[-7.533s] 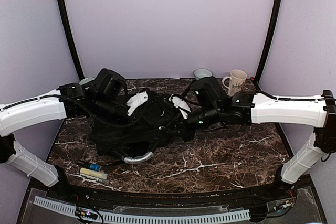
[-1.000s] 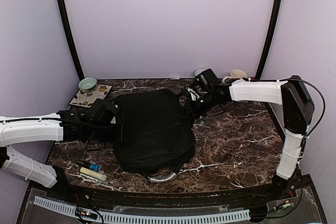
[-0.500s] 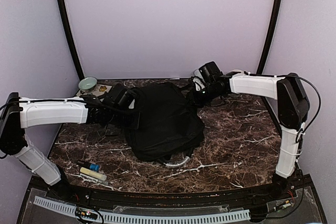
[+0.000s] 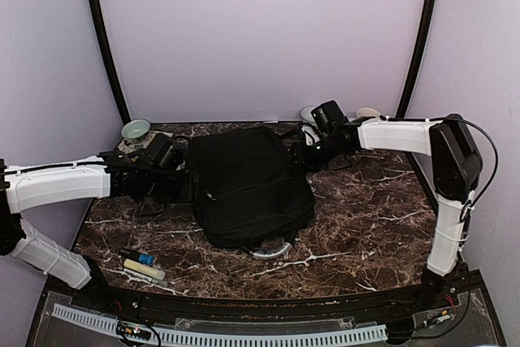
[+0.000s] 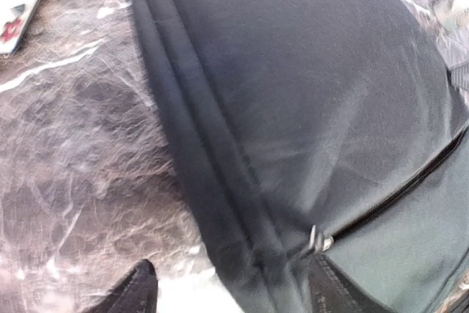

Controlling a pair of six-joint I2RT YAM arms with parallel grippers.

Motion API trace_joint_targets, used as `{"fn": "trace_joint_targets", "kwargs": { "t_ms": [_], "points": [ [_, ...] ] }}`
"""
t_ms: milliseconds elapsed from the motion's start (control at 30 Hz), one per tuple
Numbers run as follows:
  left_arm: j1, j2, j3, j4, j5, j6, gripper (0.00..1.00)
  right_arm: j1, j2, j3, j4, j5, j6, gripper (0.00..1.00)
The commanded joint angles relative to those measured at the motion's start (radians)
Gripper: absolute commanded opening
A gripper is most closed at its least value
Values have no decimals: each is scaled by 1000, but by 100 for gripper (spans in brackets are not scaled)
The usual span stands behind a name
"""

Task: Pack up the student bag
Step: Grab the pen at the corner of the board.

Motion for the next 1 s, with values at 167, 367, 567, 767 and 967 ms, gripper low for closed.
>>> {"fn": "trace_joint_targets", "kwargs": {
  "t_ms": [167,367,567,767,967],
  "points": [
    [0,-178,12,-438,-90,-133,78,-4,-63,99,-134,79,-77,48],
    [11,-242,-67,-615,41,-297,75,-2,-133,86,-171,133,-93,52],
    [124,-325,-191,-704,136,-419,75,5,-217,-10,-153,143,-53,53],
    [286,-407,-304,-582,242,-497,73,22,-245,-57,-148,136,-26,54],
    [421,-389,-391,-458,318,-587,71,34,-268,-78,-150,139,-23,54]
  ]
}}
